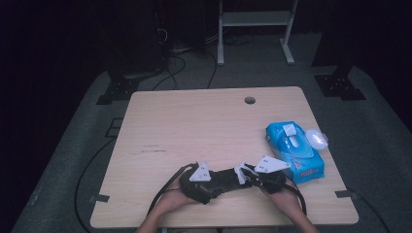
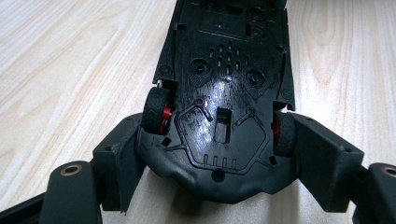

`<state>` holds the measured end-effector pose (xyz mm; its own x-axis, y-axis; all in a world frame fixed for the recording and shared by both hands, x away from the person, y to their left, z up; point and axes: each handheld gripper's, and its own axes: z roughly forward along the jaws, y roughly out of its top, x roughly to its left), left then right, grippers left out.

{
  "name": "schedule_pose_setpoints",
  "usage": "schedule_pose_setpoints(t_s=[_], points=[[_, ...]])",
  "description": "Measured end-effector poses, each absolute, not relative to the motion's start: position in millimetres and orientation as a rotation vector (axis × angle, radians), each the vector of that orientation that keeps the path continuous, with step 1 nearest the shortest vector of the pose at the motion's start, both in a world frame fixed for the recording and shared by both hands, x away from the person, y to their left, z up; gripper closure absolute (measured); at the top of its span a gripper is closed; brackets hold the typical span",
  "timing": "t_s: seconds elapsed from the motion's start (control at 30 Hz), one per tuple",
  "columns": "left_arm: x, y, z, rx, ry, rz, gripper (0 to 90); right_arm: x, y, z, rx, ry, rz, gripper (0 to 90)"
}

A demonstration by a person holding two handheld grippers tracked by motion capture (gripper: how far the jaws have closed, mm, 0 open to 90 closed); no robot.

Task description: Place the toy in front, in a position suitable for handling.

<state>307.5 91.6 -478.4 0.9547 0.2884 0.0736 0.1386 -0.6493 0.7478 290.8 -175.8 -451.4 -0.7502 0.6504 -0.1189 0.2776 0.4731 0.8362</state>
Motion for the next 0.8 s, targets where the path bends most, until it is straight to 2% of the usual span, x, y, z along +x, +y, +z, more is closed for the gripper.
schedule_pose_setpoints(t_s=[0.27, 0.53, 0.7, 0.8], points=[[305, 91, -477, 2.298, 0.277, 0.245, 24.0, 295, -194, -454, 0.865, 2.298, 1.166, 80.3], [303, 88, -477, 2.298, 0.265, 0.227, 24.0, 292, -171, -451, 0.743, 2.302, 1.212, 80.0], [303, 88, -477, 2.303, 0.269, 0.237, 23.9, 291, -187, -450, 0.802, 2.309, 1.210, 79.7], [305, 90, -478, 2.297, 0.291, 0.222, 24.0, 274, -192, -450, 0.752, 2.357, 1.211, 79.8]])
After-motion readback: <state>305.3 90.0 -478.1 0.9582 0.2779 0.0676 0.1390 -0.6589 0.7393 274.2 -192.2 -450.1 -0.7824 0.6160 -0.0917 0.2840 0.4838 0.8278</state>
